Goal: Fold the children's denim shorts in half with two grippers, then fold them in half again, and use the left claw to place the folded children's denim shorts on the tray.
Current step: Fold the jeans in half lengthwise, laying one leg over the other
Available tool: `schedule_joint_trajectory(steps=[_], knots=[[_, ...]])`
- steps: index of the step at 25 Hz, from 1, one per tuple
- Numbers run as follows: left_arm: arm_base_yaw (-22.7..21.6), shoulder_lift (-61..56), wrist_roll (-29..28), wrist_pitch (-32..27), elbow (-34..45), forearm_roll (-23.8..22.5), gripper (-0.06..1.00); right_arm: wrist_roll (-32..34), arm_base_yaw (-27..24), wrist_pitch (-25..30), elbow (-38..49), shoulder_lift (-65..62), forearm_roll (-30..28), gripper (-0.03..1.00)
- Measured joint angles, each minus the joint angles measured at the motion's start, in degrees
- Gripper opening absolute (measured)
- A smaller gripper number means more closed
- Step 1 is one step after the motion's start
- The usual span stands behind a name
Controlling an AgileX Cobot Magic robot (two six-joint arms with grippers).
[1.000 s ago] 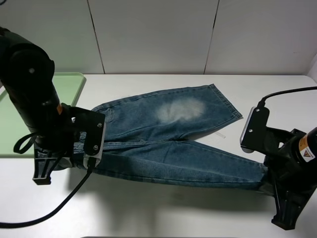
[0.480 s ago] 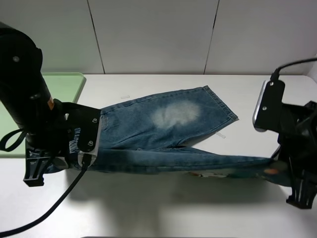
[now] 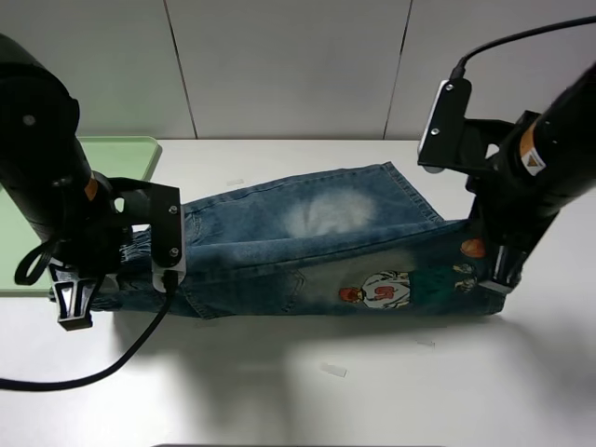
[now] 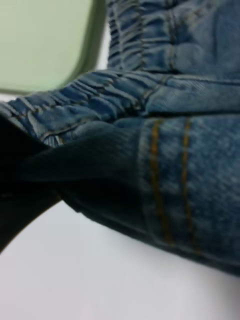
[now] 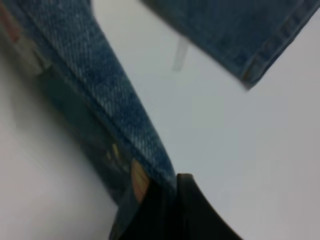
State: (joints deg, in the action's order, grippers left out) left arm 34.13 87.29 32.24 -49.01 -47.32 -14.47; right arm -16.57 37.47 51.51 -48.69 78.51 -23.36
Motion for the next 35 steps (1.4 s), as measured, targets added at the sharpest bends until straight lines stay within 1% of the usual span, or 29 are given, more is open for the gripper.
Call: schedule_joint_trajectory(steps=[4,7,9,12,15,18,20,25,29,31,33,35], knots=[[0.0,0.0,-4.2,0.5,0.0,-6.2,0.02,2.5,0.0,0.0,-6.6,6.7,-1.5,-0.03],[-1.0,0.0,-7.1,1.8,0.0,-9.0,0.02,5.6,0.0,0.1,-9.8,10.9,-2.9,-0.03],[-2.7,0.0,-8.4,3.3,0.0,-9.4,0.02,7.6,0.0,-0.1,-10.7,12.9,-3.7,-0.03],[-5.3,0.0,-8.7,5.9,0.0,-9.4,0.02,10.0,0.1,-0.7,-11.0,15.0,-5.8,-0.03],[-7.7,0.0,-8.7,9.3,0.0,-9.4,0.02,12.3,0.5,-1.9,-11.0,16.1,-9.5,-0.03],[-9.0,0.0,-8.7,12.7,0.0,-9.3,0.02,14.4,0.4,-3.3,-11.2,16.7,-13.8,-0.03],[-9.2,0.0,-8.8,14.4,0.0,-9.3,0.02,15.0,-0.2,-4.0,-11.2,17.1,-15.5,-0.03],[-9.3,2.3,-8.8,17.5,0.0,-9.3,0.02,15.4,-3.6,-6.9,-11.2,18.7,-16.0,-0.03],[-9.3,5.8,-9.1,19.0,-0.2,-9.6,0.02,15.4,-6.2,-11.6,-11.2,18.8,-16.0,-0.03],[-9.3,7.6,-10.9,19.7,-0.3,-10.4,0.02,15.4,-7.1,-14.1,-11.2,18.9,-16.0,-0.03],[-9.3,9.1,-13.3,21.0,-0.3,-12.2,0.02,15.4,-8.1,-16.2,-11.2,19.1,-16.0,-0.03],[-9.3,10.3,-16.1,22.4,-0.3,-14.2,0.02,15.4,-8.6,-17.2,-11.2,19.8,-16.0,-0.03]])
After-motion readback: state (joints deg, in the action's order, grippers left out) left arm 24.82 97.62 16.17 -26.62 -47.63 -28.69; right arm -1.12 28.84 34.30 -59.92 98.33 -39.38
